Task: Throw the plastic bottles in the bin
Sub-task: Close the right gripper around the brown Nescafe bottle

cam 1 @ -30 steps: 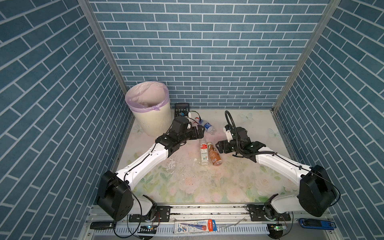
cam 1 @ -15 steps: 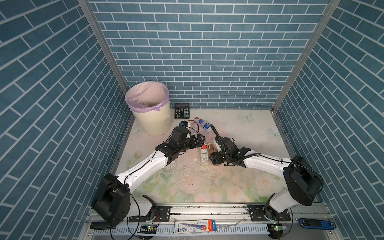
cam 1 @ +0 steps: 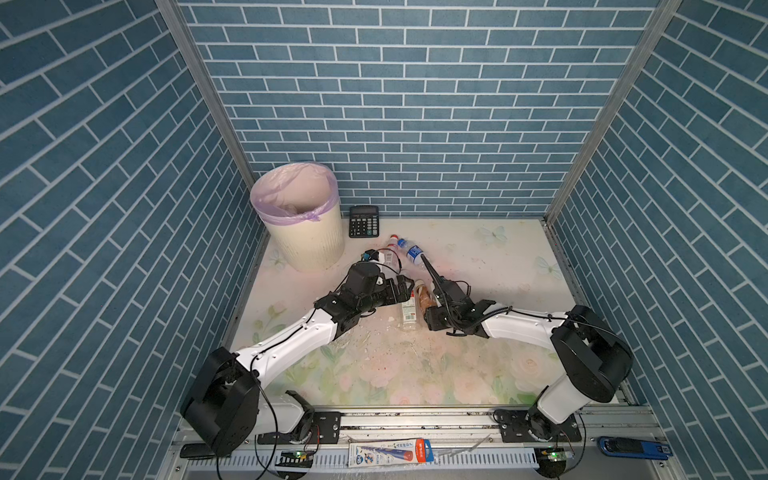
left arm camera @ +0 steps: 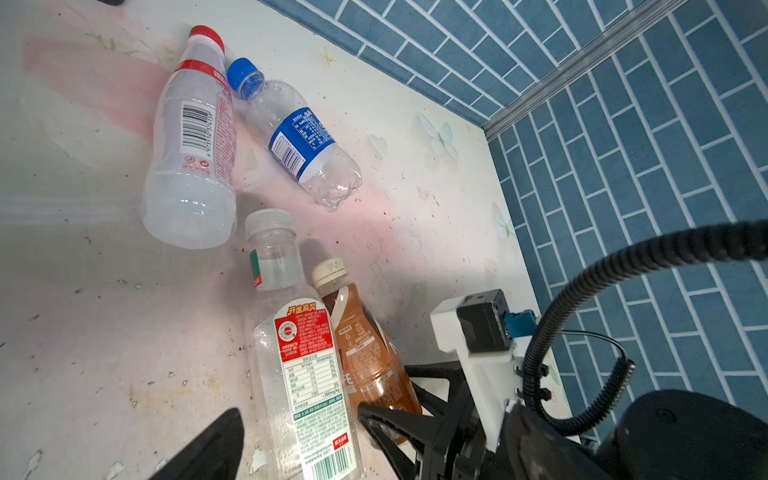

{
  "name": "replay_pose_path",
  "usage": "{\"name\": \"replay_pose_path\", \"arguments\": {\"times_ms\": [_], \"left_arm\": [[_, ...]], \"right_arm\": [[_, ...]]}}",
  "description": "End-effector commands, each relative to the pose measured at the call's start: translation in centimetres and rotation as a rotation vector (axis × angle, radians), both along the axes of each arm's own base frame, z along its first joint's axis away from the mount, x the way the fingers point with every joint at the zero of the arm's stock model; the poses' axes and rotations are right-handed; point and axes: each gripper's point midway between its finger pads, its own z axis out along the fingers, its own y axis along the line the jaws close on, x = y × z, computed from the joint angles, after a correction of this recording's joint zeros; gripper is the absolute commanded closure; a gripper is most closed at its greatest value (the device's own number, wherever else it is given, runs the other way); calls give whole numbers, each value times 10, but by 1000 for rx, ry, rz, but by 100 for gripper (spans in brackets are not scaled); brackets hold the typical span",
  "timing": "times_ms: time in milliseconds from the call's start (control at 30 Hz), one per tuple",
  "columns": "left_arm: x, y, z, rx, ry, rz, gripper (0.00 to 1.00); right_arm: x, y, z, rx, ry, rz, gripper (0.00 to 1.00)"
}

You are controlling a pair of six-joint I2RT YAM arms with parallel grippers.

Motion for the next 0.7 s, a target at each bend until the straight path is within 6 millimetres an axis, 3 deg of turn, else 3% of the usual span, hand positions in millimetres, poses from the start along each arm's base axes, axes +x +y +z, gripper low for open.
{"name": "replay_pose_path", "arguments": {"times_ms": [0, 100, 267, 433, 667], "left_arm": [[0, 1, 7, -17, -30, 14, 1], [1, 3, 6, -6, -37, 26, 1], [9, -1, 5, 11, -37, 27, 1], [18, -8, 10, 27, -29, 15, 1], [40, -13, 34, 14, -26, 28, 1]], "right_arm": [[-7, -7, -22, -51, 46, -8, 48], [-7, -13, -22, -67, 35, -10, 56], [-10, -18, -11, -82, 32, 3, 61], [0, -29, 13, -45, 29, -30, 64], [17, -39, 50, -15, 25, -45, 67]]}}
